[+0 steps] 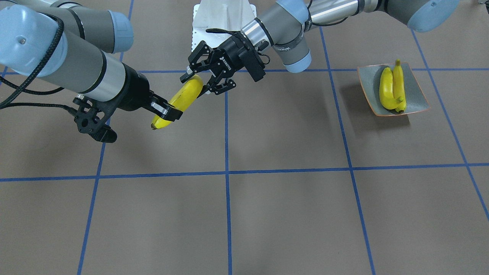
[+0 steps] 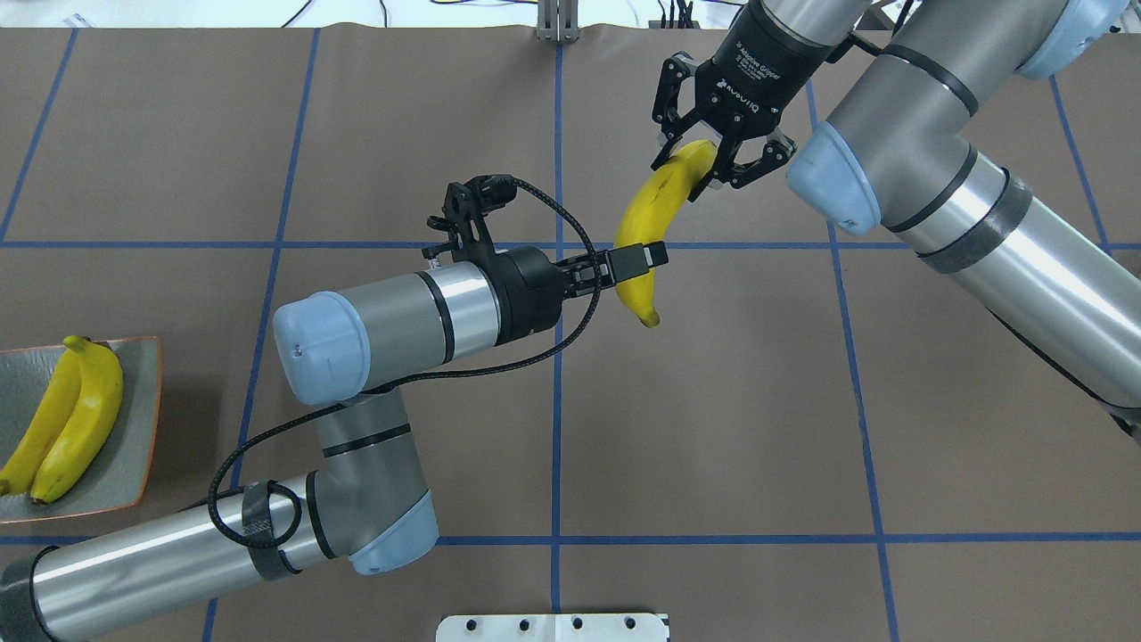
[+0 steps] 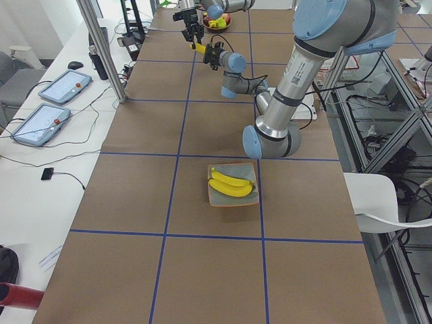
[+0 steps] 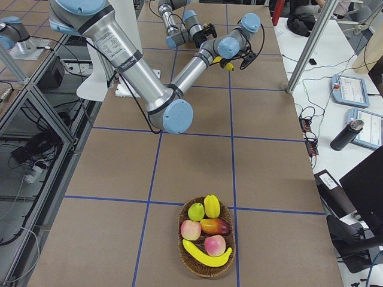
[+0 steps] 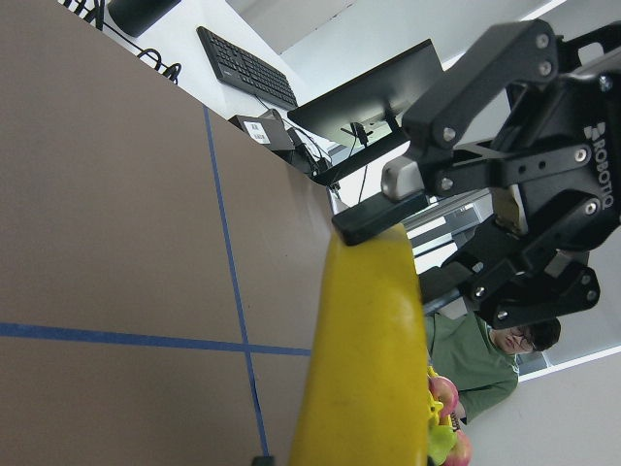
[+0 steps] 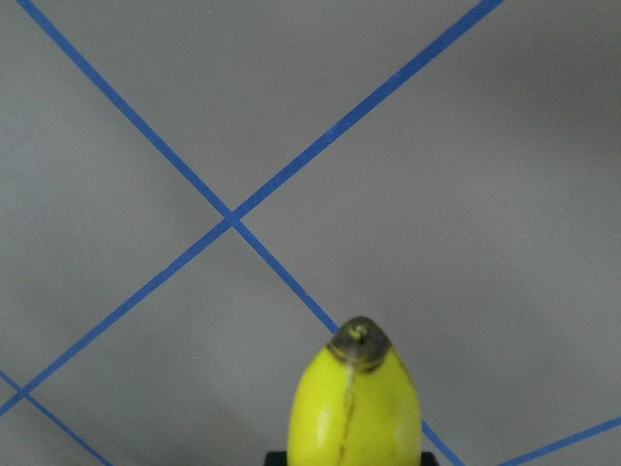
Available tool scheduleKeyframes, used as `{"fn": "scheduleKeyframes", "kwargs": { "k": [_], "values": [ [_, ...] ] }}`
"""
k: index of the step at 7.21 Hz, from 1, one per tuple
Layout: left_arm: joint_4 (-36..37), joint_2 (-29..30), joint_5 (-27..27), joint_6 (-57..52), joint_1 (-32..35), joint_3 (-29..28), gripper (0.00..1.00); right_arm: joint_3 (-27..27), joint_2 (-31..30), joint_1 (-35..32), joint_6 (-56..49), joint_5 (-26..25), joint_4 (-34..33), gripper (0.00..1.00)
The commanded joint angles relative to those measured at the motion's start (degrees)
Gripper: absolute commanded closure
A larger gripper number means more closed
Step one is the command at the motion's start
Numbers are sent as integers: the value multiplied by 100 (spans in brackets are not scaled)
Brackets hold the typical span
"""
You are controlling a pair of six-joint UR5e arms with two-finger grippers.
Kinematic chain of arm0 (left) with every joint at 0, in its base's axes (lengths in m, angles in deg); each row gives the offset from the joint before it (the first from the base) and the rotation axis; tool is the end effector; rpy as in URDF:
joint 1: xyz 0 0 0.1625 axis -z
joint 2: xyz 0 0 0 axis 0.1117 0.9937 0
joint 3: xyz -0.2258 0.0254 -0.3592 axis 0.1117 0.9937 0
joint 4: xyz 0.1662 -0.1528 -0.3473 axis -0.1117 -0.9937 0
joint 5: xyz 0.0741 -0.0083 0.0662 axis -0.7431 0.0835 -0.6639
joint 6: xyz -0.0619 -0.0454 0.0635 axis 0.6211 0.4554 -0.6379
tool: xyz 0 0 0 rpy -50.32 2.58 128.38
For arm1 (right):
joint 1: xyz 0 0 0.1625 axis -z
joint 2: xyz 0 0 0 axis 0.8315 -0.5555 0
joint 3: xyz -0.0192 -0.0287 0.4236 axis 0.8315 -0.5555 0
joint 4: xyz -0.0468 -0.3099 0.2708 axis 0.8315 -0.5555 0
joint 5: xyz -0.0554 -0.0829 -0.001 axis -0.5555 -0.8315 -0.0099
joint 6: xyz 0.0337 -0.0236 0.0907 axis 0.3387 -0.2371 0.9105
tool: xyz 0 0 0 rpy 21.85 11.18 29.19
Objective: Transfer all bananas from basket to plate
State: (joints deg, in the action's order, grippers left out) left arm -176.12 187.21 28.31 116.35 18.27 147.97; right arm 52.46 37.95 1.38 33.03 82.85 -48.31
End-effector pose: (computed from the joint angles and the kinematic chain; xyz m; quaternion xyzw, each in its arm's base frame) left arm 0.5252 -0.3941 0.1243 0.2414 0.7811 -0.1084 0.5656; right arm -0.3432 -0.5718 0.1604 -0.2729 -0.4828 0.2427 0.7959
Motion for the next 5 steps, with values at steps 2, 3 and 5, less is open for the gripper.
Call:
{"fn": "scheduleKeyframes", "kwargs": {
  "k": [2, 3, 5],
  "values": [
    [4, -7, 8, 173, 10, 18, 100, 62, -181, 134, 1, -25, 535, 0],
    [4, -7, 8, 191, 10, 27, 100, 53, -304, 135, 62, -26, 844, 0],
    [4, -7, 16, 200, 19, 27, 100, 62, -297, 135, 54, -17, 856, 0]
  ]
}}
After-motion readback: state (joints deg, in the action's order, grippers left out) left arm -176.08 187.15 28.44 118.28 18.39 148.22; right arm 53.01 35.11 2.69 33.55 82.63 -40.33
